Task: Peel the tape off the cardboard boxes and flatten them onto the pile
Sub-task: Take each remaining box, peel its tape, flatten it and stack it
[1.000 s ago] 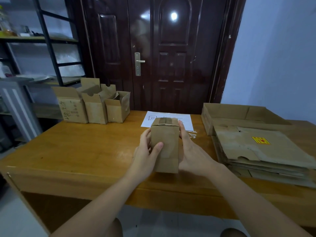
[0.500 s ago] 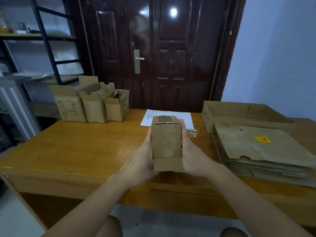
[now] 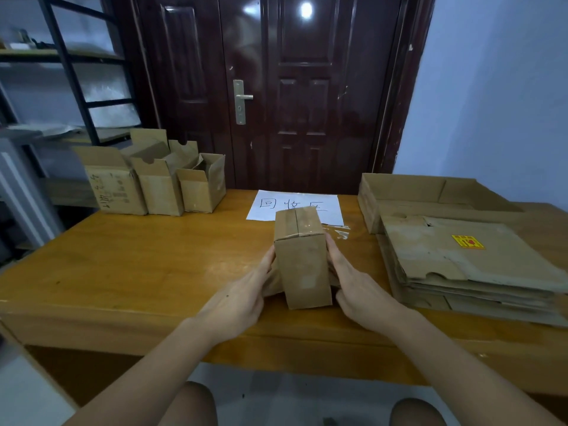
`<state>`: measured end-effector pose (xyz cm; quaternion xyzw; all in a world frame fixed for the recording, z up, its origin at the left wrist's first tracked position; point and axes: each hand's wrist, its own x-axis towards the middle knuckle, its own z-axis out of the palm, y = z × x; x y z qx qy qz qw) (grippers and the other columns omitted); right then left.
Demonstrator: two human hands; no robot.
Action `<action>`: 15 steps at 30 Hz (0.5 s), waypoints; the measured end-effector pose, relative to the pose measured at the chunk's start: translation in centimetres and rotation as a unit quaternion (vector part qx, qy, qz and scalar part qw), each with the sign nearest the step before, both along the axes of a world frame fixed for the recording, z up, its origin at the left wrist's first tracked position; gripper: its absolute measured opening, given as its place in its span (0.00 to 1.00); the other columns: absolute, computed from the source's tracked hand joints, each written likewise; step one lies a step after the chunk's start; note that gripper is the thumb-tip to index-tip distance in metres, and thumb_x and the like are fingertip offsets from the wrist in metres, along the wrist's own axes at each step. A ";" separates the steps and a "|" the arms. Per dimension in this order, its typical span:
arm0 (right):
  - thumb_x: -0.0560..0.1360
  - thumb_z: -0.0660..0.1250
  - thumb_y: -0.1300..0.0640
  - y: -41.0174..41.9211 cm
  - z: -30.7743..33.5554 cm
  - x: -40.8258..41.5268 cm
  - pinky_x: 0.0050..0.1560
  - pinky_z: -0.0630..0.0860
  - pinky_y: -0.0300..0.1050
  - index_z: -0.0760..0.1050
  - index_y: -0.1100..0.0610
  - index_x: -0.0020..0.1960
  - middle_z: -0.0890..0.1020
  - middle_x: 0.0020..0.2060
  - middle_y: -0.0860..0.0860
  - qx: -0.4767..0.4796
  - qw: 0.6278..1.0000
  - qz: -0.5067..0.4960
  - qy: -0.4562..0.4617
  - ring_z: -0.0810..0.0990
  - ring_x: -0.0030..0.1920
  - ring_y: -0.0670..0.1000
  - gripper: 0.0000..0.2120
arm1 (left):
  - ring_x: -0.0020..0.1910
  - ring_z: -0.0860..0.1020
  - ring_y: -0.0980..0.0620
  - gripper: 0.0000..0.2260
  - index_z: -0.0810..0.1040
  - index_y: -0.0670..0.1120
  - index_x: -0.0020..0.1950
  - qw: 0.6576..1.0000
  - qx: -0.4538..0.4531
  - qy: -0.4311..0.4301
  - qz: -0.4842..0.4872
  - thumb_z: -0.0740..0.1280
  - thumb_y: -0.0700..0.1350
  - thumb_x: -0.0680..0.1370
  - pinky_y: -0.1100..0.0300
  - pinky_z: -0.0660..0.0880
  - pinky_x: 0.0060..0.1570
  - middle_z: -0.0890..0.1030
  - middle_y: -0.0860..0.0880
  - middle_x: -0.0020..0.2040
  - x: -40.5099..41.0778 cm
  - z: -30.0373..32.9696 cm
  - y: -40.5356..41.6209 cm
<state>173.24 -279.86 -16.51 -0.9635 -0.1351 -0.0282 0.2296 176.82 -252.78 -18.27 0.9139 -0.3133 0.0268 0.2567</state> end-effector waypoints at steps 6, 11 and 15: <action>0.81 0.60 0.65 -0.7 -1.0 -0.8 0.71 0.72 0.53 0.20 0.30 0.71 0.53 0.82 0.46 0.037 0.999 -0.001 0.007 0.77 0.67 0.56 0.52 | 0.77 0.67 0.55 0.52 0.29 0.70 0.77 0.999 -0.037 0.027 -0.001 0.62 0.31 0.79 0.58 0.75 0.66 0.49 0.59 0.84 0.1 0.5 -1.4; 0.83 0.62 0.60 -0.6 -0.9 0.0 0.71 0.71 0.54 0.21 0.32 0.72 0.59 0.81 0.50 0.037 0.999 -0.015 -0.005 0.75 0.69 0.54 0.51 | 0.80 0.59 0.55 0.53 0.28 0.72 0.75 0.995 -0.059 0.080 -0.016 0.65 0.34 0.79 0.54 0.67 0.75 0.49 0.63 0.83 0.5 1.3 -2.9; 0.80 0.69 0.51 -0.3 -0.9 0.3 0.78 0.61 0.51 0.22 0.31 0.73 0.53 0.82 0.46 0.061 0.998 -0.003 0.002 0.60 0.79 0.47 0.55 | 0.80 0.58 0.56 0.54 0.23 0.68 0.74 0.996 -0.050 0.070 -0.023 0.71 0.44 0.80 0.53 0.64 0.77 0.50 0.59 0.84 0.9 1.4 -3.4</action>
